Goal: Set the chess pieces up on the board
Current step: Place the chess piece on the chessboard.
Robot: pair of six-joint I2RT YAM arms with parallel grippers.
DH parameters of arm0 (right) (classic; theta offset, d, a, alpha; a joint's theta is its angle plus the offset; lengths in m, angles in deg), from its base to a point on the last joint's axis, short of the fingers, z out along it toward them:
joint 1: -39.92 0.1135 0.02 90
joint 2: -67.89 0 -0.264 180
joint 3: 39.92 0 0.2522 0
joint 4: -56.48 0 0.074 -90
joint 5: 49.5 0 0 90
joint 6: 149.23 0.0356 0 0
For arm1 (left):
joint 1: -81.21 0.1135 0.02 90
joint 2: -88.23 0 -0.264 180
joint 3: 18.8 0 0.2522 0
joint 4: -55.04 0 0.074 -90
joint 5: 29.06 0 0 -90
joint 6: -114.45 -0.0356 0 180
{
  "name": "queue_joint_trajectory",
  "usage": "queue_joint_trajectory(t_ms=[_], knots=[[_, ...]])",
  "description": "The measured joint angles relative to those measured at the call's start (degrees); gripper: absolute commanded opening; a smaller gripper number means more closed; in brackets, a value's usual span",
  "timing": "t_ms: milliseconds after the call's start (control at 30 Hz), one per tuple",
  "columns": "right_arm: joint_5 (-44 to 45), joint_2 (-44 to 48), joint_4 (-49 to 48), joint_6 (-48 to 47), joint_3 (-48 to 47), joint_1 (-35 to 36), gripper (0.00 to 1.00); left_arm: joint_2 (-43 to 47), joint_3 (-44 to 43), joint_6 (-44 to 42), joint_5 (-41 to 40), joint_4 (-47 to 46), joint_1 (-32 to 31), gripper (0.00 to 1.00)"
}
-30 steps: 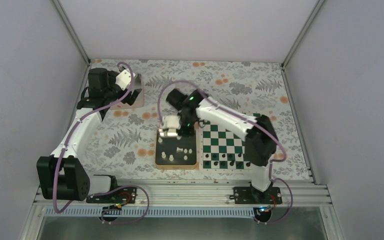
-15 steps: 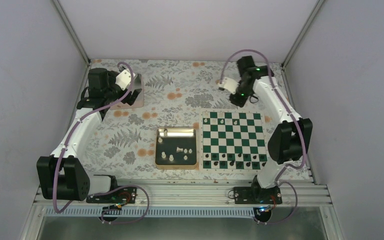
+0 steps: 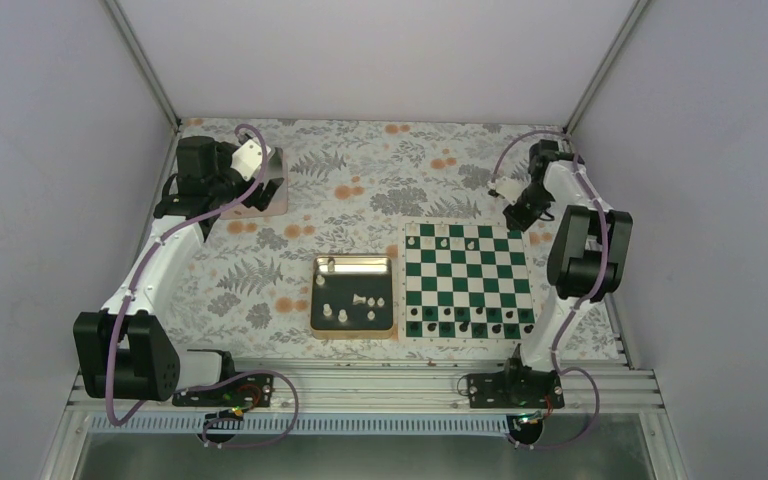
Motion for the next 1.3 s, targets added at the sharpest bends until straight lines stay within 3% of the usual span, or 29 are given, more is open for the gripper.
queue_joint_trajectory(t_ms=[667, 1300], knots=[[-1.92, -5.07, -5.97, 0.02, 0.55, -0.28, 0.11, -0.31, 0.0, -0.37, 0.0, 0.02, 0.0, 1.0], [-2.01, -5.22, -4.61, 0.0, 2.05, -0.28, 0.13, -0.31, -0.02, -0.37, -0.02, 0.24, 0.0, 1.0]])
